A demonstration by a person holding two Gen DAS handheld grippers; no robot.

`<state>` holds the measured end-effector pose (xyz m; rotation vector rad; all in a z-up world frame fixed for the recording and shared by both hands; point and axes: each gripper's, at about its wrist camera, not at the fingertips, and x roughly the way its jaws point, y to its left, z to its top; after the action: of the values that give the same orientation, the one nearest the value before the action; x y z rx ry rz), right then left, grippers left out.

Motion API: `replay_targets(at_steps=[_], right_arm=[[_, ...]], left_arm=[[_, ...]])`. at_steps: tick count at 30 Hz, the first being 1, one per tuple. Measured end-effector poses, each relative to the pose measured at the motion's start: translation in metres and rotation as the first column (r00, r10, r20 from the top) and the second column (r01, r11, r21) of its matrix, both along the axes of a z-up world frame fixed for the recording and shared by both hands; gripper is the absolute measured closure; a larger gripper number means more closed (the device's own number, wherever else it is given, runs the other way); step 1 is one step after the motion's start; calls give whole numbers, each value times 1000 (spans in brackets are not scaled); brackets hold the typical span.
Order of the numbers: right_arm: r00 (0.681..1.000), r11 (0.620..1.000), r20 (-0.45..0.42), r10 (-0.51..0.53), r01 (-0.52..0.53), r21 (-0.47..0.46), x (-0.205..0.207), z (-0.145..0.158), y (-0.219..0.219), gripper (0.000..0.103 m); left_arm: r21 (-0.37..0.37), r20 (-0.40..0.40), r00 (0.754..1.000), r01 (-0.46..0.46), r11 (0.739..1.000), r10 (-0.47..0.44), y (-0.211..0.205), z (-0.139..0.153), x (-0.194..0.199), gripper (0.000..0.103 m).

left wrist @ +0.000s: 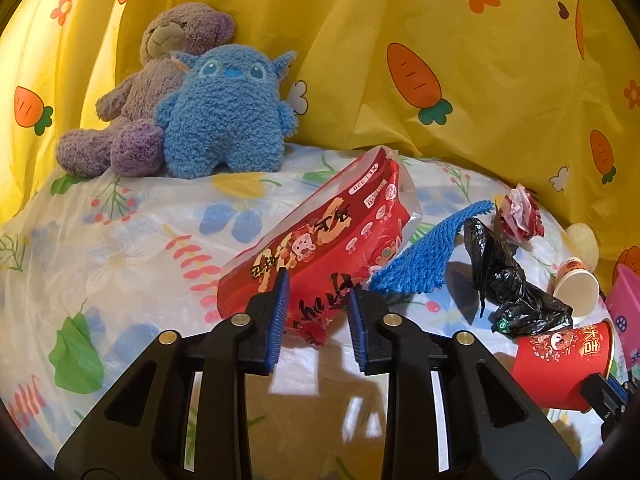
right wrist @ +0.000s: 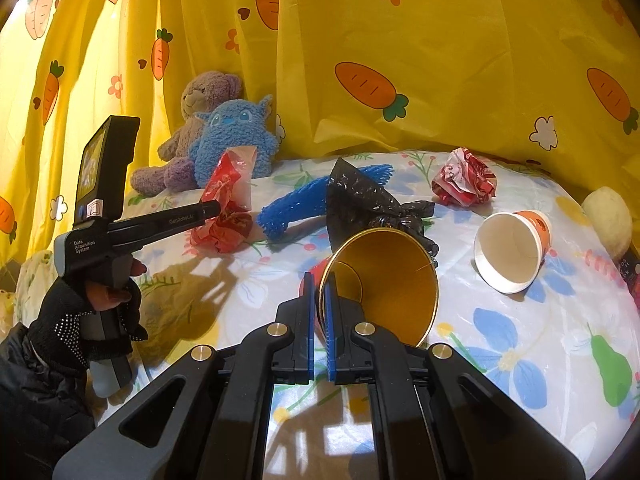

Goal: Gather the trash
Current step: 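Grasp the red candy wrapper bag with the left tool while the right tool grasps another red cup, then carry the candy wrapper and red cup over the pink bucket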

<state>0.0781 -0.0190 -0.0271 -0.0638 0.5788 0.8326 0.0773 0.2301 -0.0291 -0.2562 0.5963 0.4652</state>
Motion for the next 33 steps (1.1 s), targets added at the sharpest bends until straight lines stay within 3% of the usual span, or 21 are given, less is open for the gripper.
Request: replay_targets(at_steps=[4,8,21,25,33], right_arm=[[1000,1000,-1,-14,14,-1,0,0,-3,98],[1000,1000,4,-29,29,1,0,1,-5,98],[996,997,42,-74,73,27,-8,12,-25,98],[995,995,45,-94,92,38,-11,15,-35,98],[989,990,71,-127,123,64,-20,23,-57,98]], left_arm=[[2,-1,1000,5,1000,-5,-1,-1,0,94],[13,8,1000,2,1000,-2,-3,2,-4,101],[25,110,994,4,1000,-7,-25,29,-44,102],[-3,139,990,31,1000,-30,-33,35,-54,102],[28,182,980,77,997,-81,-58,52,-65,102]])
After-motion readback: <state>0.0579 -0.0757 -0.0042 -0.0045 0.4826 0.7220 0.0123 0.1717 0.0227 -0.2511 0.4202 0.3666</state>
